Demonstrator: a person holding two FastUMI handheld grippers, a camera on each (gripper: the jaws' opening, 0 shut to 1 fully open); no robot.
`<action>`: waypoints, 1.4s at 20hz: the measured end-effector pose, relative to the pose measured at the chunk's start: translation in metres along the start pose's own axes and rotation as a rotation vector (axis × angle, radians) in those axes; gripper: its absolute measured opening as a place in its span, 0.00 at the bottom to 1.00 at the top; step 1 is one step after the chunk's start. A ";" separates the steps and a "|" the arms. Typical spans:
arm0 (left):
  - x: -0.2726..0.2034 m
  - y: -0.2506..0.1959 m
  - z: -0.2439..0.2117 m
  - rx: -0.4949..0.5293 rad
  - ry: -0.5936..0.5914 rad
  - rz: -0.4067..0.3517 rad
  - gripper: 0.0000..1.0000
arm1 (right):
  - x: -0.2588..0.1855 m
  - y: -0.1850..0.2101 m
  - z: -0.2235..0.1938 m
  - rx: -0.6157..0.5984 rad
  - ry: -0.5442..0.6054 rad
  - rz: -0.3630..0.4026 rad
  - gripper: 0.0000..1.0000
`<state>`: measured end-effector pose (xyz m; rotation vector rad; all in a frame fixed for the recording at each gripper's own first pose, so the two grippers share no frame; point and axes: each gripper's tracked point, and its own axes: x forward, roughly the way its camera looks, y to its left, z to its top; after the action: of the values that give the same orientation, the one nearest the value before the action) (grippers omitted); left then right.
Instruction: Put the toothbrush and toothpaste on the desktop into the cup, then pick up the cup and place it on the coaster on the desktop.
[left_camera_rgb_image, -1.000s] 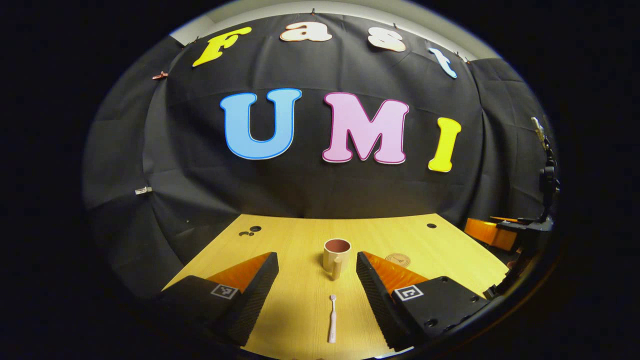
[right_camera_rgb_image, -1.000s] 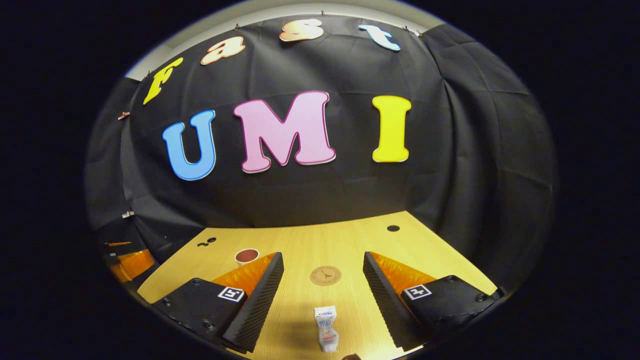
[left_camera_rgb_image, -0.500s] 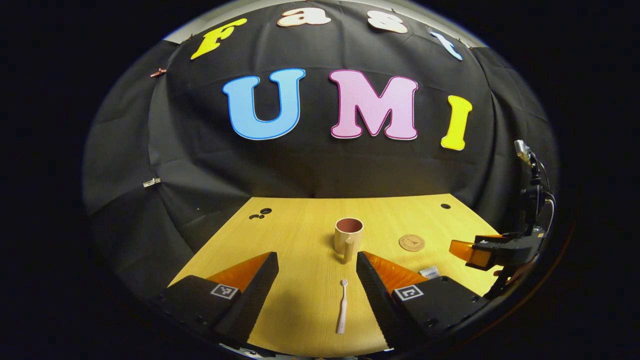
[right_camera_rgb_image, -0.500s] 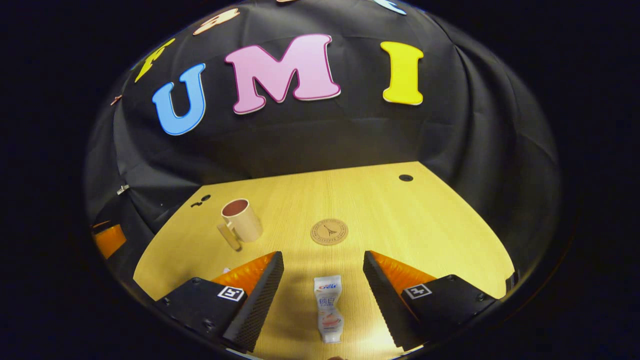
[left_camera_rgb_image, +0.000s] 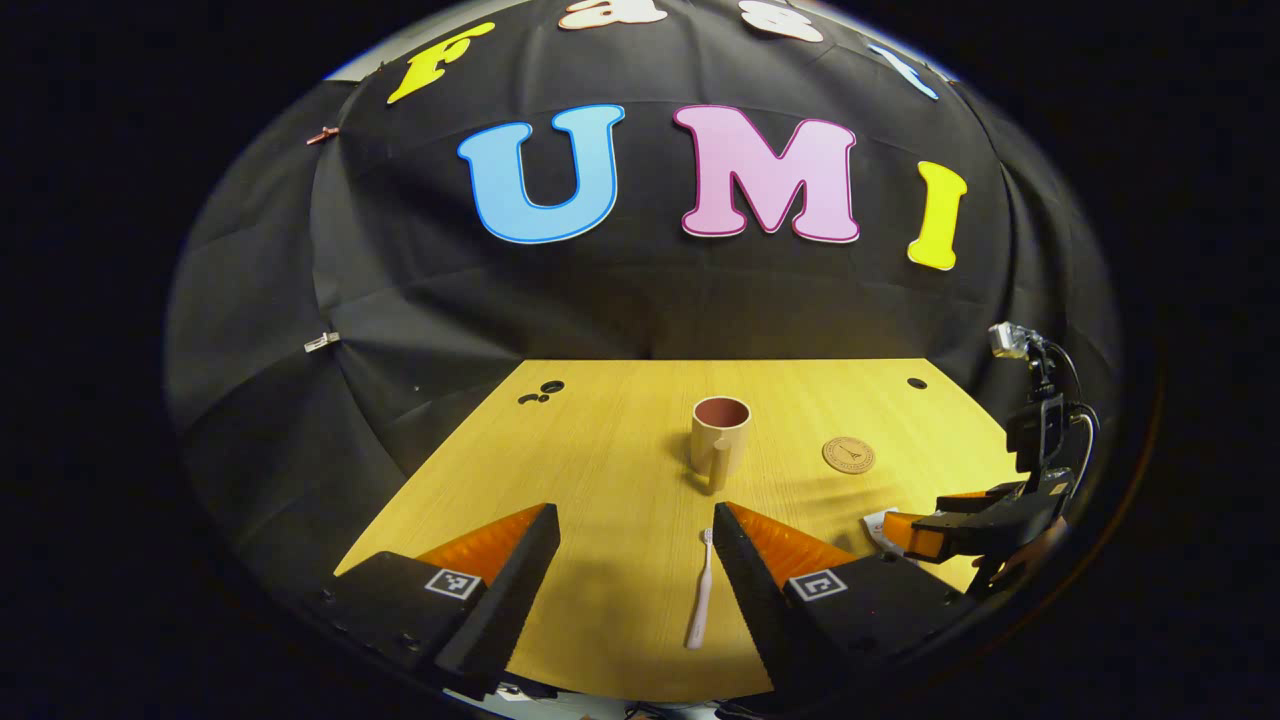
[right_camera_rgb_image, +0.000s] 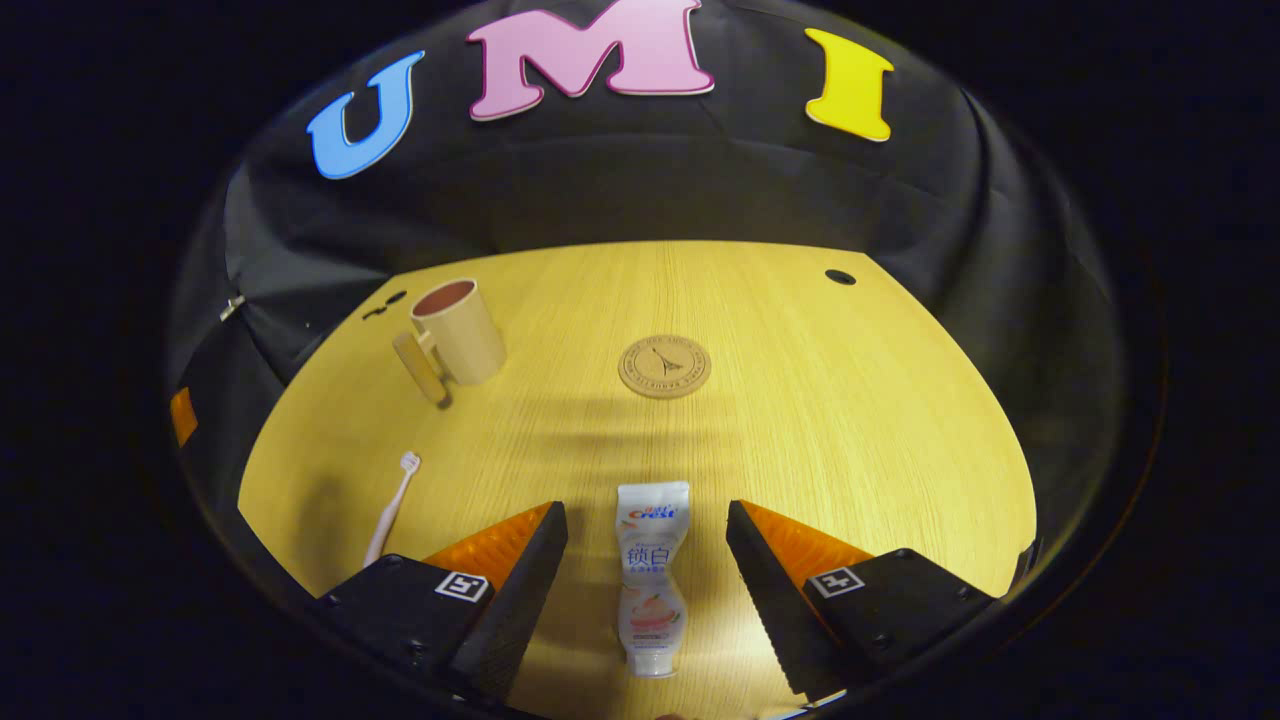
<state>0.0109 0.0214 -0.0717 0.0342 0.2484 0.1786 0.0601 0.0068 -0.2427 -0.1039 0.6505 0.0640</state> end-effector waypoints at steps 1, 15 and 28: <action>0.000 0.002 -0.003 0.004 0.005 0.009 0.96 | 0.005 0.000 -0.004 -0.005 0.023 -0.001 0.99; -0.003 0.016 -0.032 0.001 0.081 0.056 0.96 | 0.022 -0.010 -0.052 0.021 0.223 -0.040 0.96; 0.000 0.014 -0.041 -0.007 0.083 0.047 0.96 | 0.023 -0.010 -0.051 0.005 0.311 -0.023 0.29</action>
<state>-0.0013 0.0356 -0.1110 0.0261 0.3295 0.2281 0.0492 -0.0084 -0.2962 -0.1176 0.9603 0.0238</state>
